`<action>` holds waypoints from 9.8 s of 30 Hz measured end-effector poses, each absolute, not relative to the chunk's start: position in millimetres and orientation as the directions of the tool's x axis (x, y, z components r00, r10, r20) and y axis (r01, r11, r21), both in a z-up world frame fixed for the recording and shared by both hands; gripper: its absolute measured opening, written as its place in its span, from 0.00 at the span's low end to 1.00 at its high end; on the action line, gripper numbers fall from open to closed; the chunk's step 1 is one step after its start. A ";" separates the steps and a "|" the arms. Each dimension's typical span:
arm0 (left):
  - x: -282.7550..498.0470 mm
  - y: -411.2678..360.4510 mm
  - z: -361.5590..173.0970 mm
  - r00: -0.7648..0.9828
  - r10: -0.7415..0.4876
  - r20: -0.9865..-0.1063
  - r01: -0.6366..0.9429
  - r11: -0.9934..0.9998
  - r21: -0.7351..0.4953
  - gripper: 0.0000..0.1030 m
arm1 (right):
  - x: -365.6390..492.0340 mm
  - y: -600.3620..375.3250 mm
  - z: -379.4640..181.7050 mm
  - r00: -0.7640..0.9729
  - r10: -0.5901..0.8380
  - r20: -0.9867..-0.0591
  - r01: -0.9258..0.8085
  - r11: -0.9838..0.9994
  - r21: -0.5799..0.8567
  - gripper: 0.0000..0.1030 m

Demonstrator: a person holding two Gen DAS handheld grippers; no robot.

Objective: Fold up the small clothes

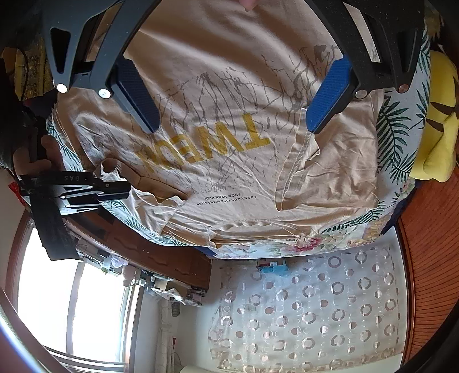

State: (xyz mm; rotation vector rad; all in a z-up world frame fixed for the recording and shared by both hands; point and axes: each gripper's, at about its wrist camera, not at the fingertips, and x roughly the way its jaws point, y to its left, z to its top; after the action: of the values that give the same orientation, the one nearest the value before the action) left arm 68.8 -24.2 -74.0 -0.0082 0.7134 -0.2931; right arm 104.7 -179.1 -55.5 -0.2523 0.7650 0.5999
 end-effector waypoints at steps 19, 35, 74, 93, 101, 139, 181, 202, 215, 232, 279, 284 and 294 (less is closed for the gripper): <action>169.3 63.0 -74.3 0.705 -0.097 -0.703 0.106 0.994 -0.031 0.99 | 193.4 -226.5 -62.0 0.679 0.221 -0.700 -0.336 0.942 -0.028 0.51; 261.3 118.9 -102.9 0.633 -0.050 -0.773 0.035 0.999 -0.036 0.93 | 229.4 -218.2 -71.5 0.685 0.173 -0.708 -0.282 0.959 -0.038 0.51; 270.2 110.8 -77.1 0.654 -0.172 -0.736 0.151 0.984 -0.095 0.06 | 260.5 -183.2 -61.5 0.662 0.232 -0.713 -0.401 0.913 -0.075 0.06; 58.8 93.9 -12.1 0.786 -0.229 -0.574 0.192 0.973 -0.126 0.06 | 56.3 -253.6 -21.9 0.767 0.387 -0.512 -0.441 0.897 0.018 0.06; -1.0 94.5 -28.8 0.765 -0.214 -0.607 0.167 0.977 -0.134 0.06 | -5.6 -285.4 -45.3 0.718 0.355 -0.599 -0.458 0.889 -0.021 0.06; 52.6 97.6 -55.6 0.742 -0.113 -0.661 0.110 0.993 -0.045 0.78 | 28.3 -270.9 -70.2 0.717 0.274 -0.641 -0.398 0.916 -0.054 0.53; 16.8 70.2 1.6 0.745 -0.317 -0.588 0.302 0.945 -0.126 0.09 | 21.8 -262.5 -41.7 0.651 0.447 -0.613 -0.536 0.843 0.046 0.11; -26.7 88.5 143.0 0.934 -0.275 -0.229 0.259 0.961 -0.097 0.09 | -70.7 -290.7 107.6 0.872 0.417 -0.254 -0.453 0.886 -0.100 0.10; -55.3 107.1 222.7 0.974 -0.223 -0.028 0.221 0.974 -0.042 0.09 | -142.8 -281.7 216.9 0.919 0.393 -0.023 -0.385 0.886 -0.257 0.10; 123.2 109.4 134.1 0.961 -0.105 -0.255 0.103 0.994 -0.022 0.09 | 46.3 -251.8 132.0 0.917 0.287 -0.279 -0.355 0.905 -0.233 0.10; 245.2 101.7 -52.4 0.735 -0.097 -0.671 0.084 0.995 -0.051 0.75 | 232.9 -215.3 31.9 0.731 0.249 -0.635 -0.356 0.933 -0.044 0.54; 220.5 90.2 -71.1 0.695 -0.106 -0.711 0.095 0.994 -0.055 0.75 | 202.5 -227.2 22.9 0.701 0.269 -0.660 -0.351 0.936 0.010 0.54; 189.2 61.4 -103.7 0.604 -0.126 -0.787 0.153 0.987 -0.041 0.75 | 164.7 -251.7 14.9 0.654 0.260 -0.710 -0.315 0.947 0.057 0.54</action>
State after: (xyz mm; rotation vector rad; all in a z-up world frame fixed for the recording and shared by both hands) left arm 189.2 61.4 -103.7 0.0319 0.9079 -0.1618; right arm 164.7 -251.7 14.9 -0.0737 0.7932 0.3262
